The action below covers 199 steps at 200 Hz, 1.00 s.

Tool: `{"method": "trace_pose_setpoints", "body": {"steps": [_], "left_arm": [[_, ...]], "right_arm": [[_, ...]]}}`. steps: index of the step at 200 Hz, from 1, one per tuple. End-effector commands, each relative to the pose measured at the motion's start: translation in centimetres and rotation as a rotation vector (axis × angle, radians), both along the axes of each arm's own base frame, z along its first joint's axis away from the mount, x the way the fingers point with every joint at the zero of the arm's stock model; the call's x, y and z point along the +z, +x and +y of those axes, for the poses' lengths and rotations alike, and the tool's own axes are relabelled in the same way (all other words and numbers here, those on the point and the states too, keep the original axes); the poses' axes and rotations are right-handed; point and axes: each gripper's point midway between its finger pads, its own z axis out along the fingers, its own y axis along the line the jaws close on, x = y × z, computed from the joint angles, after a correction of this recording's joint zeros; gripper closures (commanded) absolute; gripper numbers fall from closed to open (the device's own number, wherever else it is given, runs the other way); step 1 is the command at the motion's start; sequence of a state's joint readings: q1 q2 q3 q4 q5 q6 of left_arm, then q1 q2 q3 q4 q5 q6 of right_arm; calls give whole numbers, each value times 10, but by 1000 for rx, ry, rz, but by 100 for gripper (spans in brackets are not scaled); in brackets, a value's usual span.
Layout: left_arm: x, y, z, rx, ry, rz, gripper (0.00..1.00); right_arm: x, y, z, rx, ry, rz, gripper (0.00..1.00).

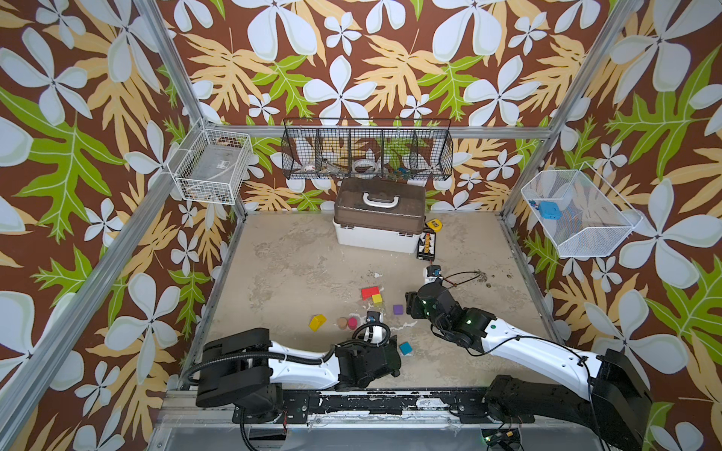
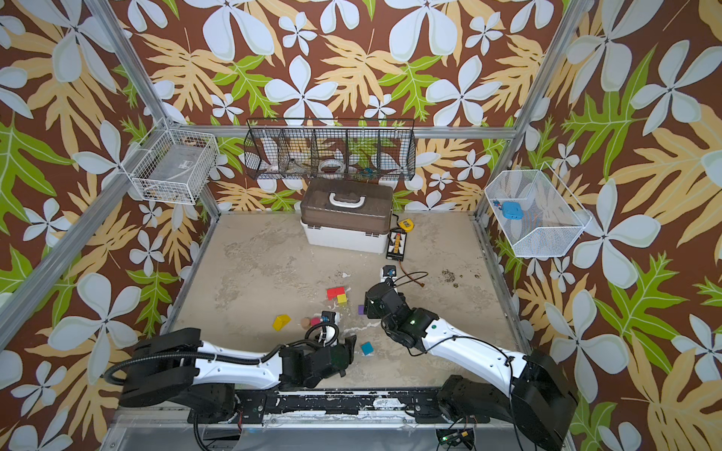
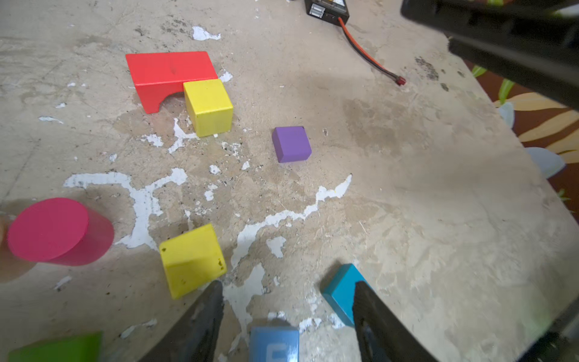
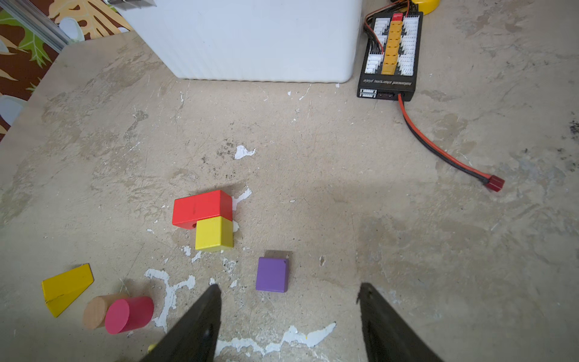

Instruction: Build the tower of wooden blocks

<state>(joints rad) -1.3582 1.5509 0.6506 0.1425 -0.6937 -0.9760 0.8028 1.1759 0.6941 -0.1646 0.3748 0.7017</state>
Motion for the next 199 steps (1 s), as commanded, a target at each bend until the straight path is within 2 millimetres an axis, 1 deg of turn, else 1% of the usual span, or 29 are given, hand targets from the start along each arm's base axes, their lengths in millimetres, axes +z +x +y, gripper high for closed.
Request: {"method": "trace_pose_setpoints", "body": {"steps": [1, 18, 35, 60, 89, 114, 124, 146, 167, 182, 199], "left_arm": [[-7, 6, 14, 93, 47, -11, 32], [-8, 7, 23, 124, 52, -23, 30], [-3, 8, 29, 118, 47, -47, 28], [10, 8, 27, 12, 102, -123, 21], [17, 9, 35, -81, 192, -184, 21], [14, 10, 31, -213, 155, -169, 22], [15, 8, 26, -277, 138, -176, 22], [12, -1, 12, -404, 168, -205, 22], [3, 3, 9, -415, 238, -202, 26], [-5, 6, 10, -400, 275, -194, 30], [-9, 9, 13, -378, 295, -189, 31]], "right_arm": [[9, 3, -4, -24, 6, -30, 30], [12, 2, -6, -28, 6, -40, 30], [14, 2, -7, -31, 11, -46, 30], [14, 2, -7, -30, 10, -45, 30], [13, 3, -6, -28, 8, -40, 30], [13, 4, -6, -30, 5, -38, 30], [12, 4, -6, -29, 4, -36, 30], [11, 5, -5, -31, -1, -32, 29], [9, 7, -6, -32, -6, -28, 29], [9, 7, -6, -34, -9, -25, 29], [9, 7, -6, -34, -10, -27, 30]]}}
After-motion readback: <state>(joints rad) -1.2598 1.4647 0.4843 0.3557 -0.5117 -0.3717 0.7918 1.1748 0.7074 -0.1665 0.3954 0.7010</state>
